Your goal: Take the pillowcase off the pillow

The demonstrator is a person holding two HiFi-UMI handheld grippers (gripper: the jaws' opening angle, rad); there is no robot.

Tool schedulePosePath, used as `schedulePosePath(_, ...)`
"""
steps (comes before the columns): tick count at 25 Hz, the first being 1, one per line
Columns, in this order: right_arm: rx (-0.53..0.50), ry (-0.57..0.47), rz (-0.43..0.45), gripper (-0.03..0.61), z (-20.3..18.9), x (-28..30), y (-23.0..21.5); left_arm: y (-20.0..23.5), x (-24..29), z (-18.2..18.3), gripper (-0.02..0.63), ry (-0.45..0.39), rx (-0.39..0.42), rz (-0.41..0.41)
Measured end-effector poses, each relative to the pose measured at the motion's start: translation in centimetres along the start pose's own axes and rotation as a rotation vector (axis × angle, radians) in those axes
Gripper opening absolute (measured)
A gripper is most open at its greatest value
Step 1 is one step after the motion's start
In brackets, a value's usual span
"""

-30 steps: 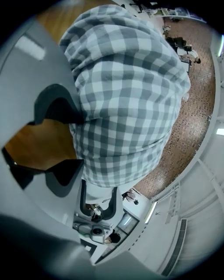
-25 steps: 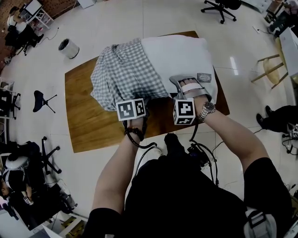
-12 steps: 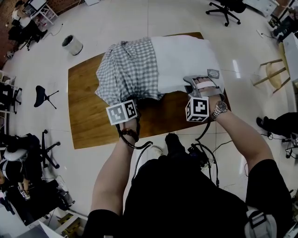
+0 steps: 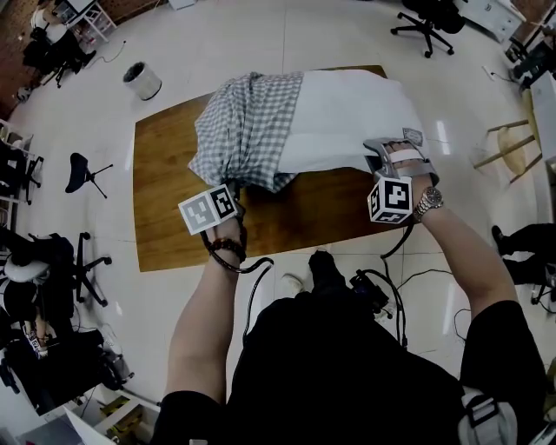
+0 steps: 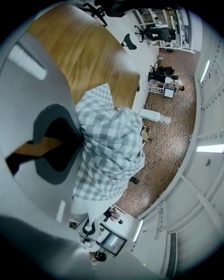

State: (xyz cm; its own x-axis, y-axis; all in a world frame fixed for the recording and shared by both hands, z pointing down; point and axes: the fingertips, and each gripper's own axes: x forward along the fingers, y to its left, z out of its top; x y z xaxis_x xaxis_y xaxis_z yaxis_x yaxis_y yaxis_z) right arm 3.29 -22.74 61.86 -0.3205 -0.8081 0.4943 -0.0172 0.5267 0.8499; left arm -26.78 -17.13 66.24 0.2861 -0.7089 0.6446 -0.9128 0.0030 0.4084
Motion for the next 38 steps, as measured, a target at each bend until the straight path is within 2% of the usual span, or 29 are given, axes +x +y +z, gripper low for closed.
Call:
schedulePosePath(12,0.0,-0.011,0.013,0.026,-0.5,-2.4,0.8,4.9,-2.6,-1.1,0.006,-0.02,-0.08,0.043)
schedulePosePath(16,0.017,0.001,0.024,0.026,-0.5,-3.0,1.5,6.0,-3.3,-1.5,0.006,-0.021,-0.072,0.057)
schedulePosePath(20,0.065,0.024,0.047,0.033,-0.3,-3.4,2.4,5.0,-3.6,-2.6,0.008,0.007,-0.063,0.008)
schedulePosePath(24,0.122,0.01,0.082,0.133,0.1,-4.6,3.8,4.0,-4.3,-4.6,0.036,0.043,-0.044,-0.041)
schedulePosePath(28,0.243,0.007,0.177,0.245,1.1,-6.0,4.6,3.9,-5.6,-5.1,0.108,0.035,-0.003,-0.027)
schedulePosePath(30,0.275,-0.004,0.211,0.28,1.7,-7.0,4.2,4.2,-6.5,-4.4,0.112,0.002,0.004,-0.004)
schedulePosePath(34,0.293,-0.03,0.247,0.293,3.3,-9.0,3.5,4.8,-8.3,-3.2,0.112,-0.044,0.021,0.018)
schedulePosePath(38,0.339,-0.074,0.29,0.295,5.3,-11.0,2.6,3.9,-9.6,-2.0,0.112,-0.062,0.074,0.014)
